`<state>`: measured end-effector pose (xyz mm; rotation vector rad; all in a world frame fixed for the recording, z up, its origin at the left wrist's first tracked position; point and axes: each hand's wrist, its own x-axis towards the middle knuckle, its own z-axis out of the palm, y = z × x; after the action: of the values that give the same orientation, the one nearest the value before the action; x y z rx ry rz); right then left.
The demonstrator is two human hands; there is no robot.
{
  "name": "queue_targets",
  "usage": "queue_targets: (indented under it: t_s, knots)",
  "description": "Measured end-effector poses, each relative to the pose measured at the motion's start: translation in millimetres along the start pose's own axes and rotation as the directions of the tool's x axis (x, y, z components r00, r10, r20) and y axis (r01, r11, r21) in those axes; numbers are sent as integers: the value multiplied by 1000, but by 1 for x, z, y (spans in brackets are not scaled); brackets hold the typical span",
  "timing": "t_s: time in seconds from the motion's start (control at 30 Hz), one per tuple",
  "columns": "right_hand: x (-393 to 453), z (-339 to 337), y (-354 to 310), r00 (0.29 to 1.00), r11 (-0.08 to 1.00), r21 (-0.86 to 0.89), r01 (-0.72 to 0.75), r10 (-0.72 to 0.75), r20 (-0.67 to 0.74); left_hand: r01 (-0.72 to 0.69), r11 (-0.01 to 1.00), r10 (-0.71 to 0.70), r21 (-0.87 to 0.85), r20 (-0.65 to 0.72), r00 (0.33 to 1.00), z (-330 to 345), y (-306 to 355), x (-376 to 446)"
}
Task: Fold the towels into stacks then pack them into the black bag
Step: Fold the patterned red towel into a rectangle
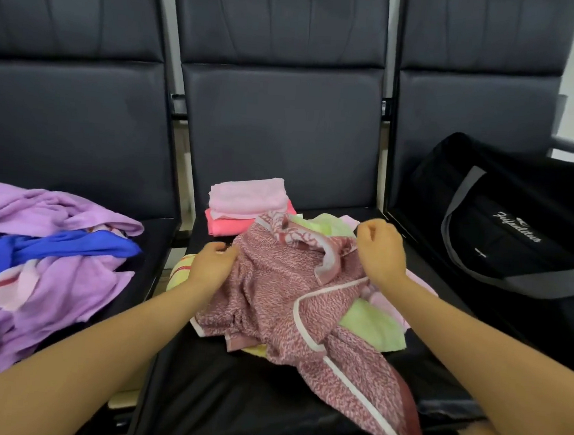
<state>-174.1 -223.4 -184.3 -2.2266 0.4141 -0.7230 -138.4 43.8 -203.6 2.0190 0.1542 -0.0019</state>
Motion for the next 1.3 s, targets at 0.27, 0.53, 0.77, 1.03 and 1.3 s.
queue_targets:
  t_s: [0.27, 0.53, 0.77, 1.03, 1.3]
  knots:
    - [-24, 24, -20, 876, 990, -40, 136, -102, 471, 251, 938, -175, -239, 299, 938, 15, 13, 3]
    - [-9, -1, -11, 840, 825, 461, -328, 32, 541, -82, 810, 91, -580, -14, 996, -15, 60, -15]
    - [-5, -12, -23, 791, 446, 706, -550, 6, 612, -19, 578, 94, -816, 44, 995, -48, 70, -28]
    - [0, -12, -13, 749, 329, 693, -642, 75, 658, 124, 839, 100, -530, 374, 922, -45, 31, -37]
    - [-25, 3, -4, 759, 930, 122, -346, 201, 619, -34, 994, -21, 106, 473, 881, -15, 14, -58]
